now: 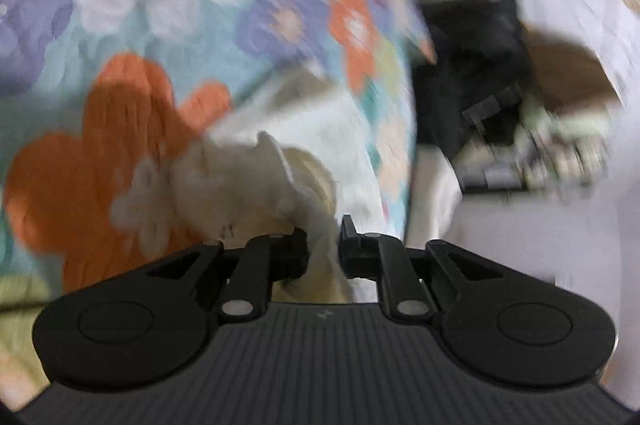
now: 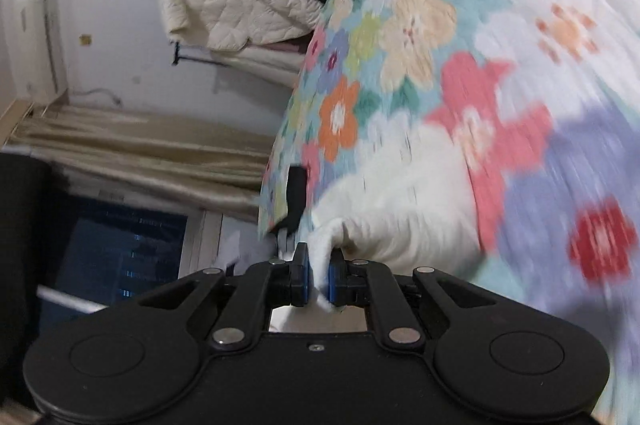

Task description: Fold clothes

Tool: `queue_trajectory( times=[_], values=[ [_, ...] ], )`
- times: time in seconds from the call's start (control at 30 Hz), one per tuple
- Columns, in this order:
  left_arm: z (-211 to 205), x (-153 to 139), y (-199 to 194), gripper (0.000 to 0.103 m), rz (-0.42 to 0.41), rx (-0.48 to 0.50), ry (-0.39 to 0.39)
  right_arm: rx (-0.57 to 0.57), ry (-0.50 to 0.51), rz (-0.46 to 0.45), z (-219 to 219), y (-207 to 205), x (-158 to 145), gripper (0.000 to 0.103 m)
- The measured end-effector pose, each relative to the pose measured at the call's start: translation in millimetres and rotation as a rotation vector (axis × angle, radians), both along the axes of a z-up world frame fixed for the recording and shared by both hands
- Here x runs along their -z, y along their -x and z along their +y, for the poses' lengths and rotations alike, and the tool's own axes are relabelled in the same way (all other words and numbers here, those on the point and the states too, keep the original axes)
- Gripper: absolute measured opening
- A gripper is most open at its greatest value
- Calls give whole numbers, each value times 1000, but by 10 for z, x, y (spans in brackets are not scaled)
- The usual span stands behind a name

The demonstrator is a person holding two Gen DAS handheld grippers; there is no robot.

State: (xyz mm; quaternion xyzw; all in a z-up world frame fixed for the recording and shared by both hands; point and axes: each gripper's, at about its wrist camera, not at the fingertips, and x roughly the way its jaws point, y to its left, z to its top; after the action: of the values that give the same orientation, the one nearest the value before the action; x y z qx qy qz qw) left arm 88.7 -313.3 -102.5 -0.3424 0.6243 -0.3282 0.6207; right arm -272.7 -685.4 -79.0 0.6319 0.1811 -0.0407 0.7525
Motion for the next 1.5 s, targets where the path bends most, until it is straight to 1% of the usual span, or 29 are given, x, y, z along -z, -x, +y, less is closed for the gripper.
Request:
queue_trajectory(
  times=[0.03,0.1,0.17,0.23,0.3,0.33,0.37,0.4,0.47,0.5,0.53,0.6,0.67,0.77,0.8,0.87,0.93,0.97,1.0,1.03,1.1,1.17,1.2,1.27,1.33,1.37,1.4,1.43,1.5],
  values=[
    [-126,30,-128,16,0,-22,-22,14,19,19,-82,-103,28,12],
    [-374,78,-306,23,-26,-1,-62,48,83,67,-219,-293,95,15],
    [-535,98,-385,29,-66,30,-75,84,170,120,-260,-401,178,16],
    [-513,23,-372,29,-156,22,-49,103,237,136,-221,-421,255,16],
    [-447,-84,-346,36,-249,20,-17,124,269,116,-148,-386,297,18],
    [-396,-174,-330,39,-304,27,-2,132,280,102,-113,-373,303,22],
    [-340,-280,-302,39,-369,32,8,138,294,91,-82,-372,279,34],
    [-292,-427,-257,39,-462,44,16,143,310,80,-52,-376,242,42],
    [-267,-688,-143,43,-625,93,4,156,372,47,11,-389,99,47],
    [-276,-818,-59,45,-710,122,-1,158,418,34,51,-392,8,52],
    [-307,-876,12,47,-753,153,10,161,469,24,96,-393,-85,55],
    [-375,-971,148,48,-825,217,38,151,607,39,239,-409,-269,57],
    [-515,-961,256,48,-843,296,39,119,733,74,380,-456,-378,57],
    [-846,-841,435,49,-884,443,-27,13,857,168,546,-618,-309,57],
    [-963,-787,485,50,-910,480,-66,-23,898,200,601,-672,-285,57],
    [-1174,-614,543,56,-991,514,-243,-95,979,263,712,-779,-239,57],
    [-1410,-377,448,55,-1059,482,-504,-169,1058,327,822,-887,-193,57],
    [-1455,-269,369,55,-1061,453,-581,-206,1088,388,853,-948,-104,57],
    [-1458,-147,239,56,-1030,411,-629,-230,1102,447,868,-976,2,56],
    [-1396,-99,144,58,-979,375,-630,-232,1097,482,856,-969,90,56],
    [-1256,-26,-34,58,-875,305,-617,-201,1064,475,816,-886,113,56],
    [-1176,-83,-80,58,-867,284,-606,-170,1112,448,888,-800,-38,57],
    [-1119,-178,-27,57,-900,280,-610,-165,1157,431,962,-780,-113,57],
    [-1038,-332,106,58,-972,282,-585,-205,1296,366,1228,-777,-240,58],
    [-963,-477,245,59,-1032,288,-530,-281,1454,321,1552,-800,-252,66],
    [-957,-524,281,60,-1037,292,-498,-333,1546,324,1730,-832,-196,76],
    [-958,-566,312,60,-1031,297,-460,-387,1637,327,1909,-865,-139,82],
    [-966,-584,330,60,-1027,302,-432,-445,1726,345,2073,-903,-29,82],
    [-1019,-579,348,60,-1036,313,-412,-539,1857,423,2269,-996,260,82]
  ],
)
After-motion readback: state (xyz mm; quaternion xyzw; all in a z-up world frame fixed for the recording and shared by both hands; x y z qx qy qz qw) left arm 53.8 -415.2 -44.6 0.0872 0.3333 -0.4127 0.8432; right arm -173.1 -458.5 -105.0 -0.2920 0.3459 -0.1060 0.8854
